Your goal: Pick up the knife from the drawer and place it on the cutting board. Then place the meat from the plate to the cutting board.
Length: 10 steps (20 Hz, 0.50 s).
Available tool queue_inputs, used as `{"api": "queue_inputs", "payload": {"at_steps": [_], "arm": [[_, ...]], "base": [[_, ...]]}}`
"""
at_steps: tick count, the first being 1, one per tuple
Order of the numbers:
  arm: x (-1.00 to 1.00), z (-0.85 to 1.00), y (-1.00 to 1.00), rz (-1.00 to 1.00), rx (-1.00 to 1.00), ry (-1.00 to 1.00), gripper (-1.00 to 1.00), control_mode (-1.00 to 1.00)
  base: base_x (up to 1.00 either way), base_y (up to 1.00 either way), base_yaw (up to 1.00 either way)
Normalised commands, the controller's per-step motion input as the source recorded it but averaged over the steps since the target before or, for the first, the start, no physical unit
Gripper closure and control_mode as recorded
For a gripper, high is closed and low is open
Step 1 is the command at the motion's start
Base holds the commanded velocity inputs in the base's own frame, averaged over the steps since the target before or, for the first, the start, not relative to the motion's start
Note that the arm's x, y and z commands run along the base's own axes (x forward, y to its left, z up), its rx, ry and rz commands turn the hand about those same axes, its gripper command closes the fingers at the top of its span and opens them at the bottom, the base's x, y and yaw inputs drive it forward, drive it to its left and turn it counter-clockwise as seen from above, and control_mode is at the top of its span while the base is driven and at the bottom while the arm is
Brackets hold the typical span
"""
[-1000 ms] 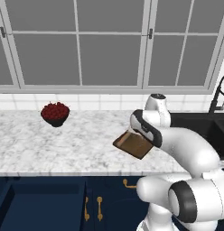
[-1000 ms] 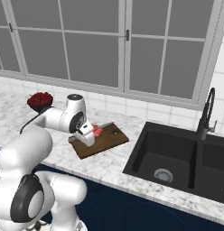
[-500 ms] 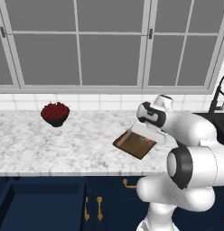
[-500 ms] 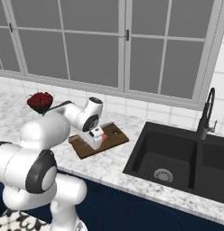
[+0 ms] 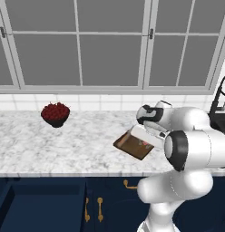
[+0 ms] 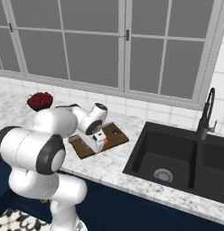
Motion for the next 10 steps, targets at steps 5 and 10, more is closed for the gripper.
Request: {"api": "queue_inputs", "payload": {"at_steps": [5,10], "arm": [[0.14,-0.09,0.06,0.0,0.0,0.0,1.0,-1.0],[0.19,-0.26,0.07,0.0,0.0,0.0,-1.0,-1.0]], "base": [[0.0,0.0,0.0],[0.0,0.0,0.0]]}}
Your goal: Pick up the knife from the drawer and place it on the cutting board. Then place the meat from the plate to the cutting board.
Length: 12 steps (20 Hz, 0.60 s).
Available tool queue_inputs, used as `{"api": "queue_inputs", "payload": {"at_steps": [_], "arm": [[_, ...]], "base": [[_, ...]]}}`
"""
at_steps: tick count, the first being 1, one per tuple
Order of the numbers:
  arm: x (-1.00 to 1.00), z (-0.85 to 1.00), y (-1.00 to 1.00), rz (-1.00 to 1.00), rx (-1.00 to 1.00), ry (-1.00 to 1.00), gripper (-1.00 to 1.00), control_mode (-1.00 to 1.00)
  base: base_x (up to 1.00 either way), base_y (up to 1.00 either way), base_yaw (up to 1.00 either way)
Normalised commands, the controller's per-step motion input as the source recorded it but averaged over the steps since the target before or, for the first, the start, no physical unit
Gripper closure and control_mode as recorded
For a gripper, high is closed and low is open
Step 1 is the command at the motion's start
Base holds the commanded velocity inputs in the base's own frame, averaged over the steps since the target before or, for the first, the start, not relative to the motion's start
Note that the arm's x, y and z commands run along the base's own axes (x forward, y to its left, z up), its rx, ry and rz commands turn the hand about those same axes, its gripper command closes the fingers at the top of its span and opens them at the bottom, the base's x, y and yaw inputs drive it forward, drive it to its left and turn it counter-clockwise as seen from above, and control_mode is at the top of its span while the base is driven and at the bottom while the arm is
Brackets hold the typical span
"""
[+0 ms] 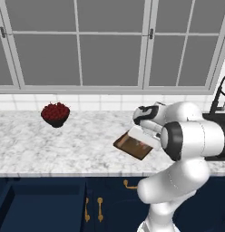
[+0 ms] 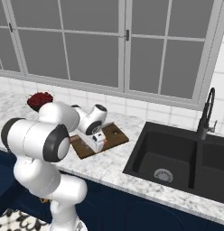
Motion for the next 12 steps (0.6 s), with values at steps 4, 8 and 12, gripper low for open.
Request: {"api": "queue_inputs", "payload": {"at_steps": [4,8,12], "arm": [[0.21,-0.11,0.04,0.0,0.0,0.0,-1.0,-1.0],[0.02,0.0,0.01,0.0,0.0,0.0,-1.0,-1.0],[-0.31,0.09,0.0,0.0,0.01,0.0,-1.0,-1.0]], "base": [[0.0,0.0,0.0],[0.0,0.0,0.0],[0.0,0.0,0.0]]}}
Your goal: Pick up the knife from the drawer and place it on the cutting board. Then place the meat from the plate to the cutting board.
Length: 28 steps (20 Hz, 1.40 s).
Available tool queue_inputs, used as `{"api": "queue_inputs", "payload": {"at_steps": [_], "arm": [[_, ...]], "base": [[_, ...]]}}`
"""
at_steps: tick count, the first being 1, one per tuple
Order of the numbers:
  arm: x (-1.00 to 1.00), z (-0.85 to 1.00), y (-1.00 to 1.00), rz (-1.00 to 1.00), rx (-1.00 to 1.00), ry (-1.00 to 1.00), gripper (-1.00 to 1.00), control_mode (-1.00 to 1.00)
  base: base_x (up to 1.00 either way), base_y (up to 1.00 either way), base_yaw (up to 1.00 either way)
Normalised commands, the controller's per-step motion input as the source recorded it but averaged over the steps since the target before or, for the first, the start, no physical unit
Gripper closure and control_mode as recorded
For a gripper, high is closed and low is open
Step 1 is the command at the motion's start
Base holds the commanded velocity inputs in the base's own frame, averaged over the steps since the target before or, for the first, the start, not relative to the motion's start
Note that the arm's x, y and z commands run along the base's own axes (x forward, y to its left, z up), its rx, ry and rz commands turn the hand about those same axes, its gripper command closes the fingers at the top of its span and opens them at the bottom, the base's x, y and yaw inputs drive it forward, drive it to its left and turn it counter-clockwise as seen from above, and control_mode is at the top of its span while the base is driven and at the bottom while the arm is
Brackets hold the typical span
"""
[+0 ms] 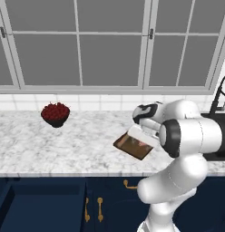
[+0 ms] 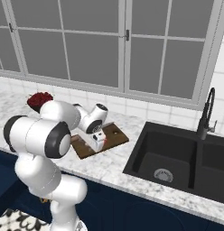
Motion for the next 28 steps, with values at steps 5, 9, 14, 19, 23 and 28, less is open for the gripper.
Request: {"api": "queue_inputs", "payload": {"at_steps": [5,9,14,19,23,28], "arm": [[-0.26,0.45,0.39,0.0,0.0,0.0,-1.0,-1.0],[-0.28,0.63,0.33,0.0,0.0,-0.01,-1.0,-1.0],[-0.76,0.76,0.04,0.0,0.0,-0.1,-1.0,-1.0],[-0.9,0.85,-0.01,0.05,0.0,-0.31,-1.0,-1.0],[-0.78,0.88,-0.04,0.07,0.0,-0.38,-1.0,-1.0],[-0.4,0.96,-0.31,0.07,0.07,-0.23,-1.0,-1.0]], "base": [[0.0,0.0,0.0],[0.0,0.0,0.0],[0.0,0.0,0.0],[0.0,0.0,0.0],[0.0,0.0,0.0],[0.0,0.0,0.0]]}}
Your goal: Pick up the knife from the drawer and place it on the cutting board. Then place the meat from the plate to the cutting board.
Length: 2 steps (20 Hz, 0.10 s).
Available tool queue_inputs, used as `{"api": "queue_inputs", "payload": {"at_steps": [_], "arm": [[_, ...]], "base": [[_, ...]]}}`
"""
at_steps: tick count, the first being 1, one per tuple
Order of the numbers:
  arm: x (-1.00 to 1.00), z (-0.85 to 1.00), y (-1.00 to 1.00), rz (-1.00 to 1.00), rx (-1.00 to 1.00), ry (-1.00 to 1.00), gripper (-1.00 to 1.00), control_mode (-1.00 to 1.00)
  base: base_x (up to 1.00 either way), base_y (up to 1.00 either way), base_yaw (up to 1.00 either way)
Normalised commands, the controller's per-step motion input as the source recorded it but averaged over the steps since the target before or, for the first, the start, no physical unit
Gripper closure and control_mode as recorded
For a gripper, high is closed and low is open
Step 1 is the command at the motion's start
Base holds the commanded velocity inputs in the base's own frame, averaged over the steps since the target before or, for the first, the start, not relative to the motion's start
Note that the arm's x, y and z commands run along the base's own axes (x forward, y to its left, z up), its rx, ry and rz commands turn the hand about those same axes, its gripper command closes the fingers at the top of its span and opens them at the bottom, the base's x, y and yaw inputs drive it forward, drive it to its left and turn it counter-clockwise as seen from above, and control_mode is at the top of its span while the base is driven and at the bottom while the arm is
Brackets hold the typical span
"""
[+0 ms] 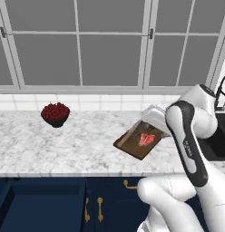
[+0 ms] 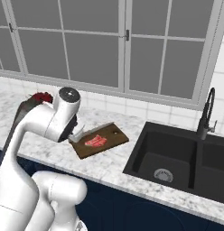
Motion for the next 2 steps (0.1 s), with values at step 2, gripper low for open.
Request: {"api": "queue_inputs", "payload": {"at_steps": [2], "arm": [[-0.21,0.84,-0.59,0.1,0.14,-0.18,-1.0,-1.0]], "base": [[0.0,0.0,0.0]]}}
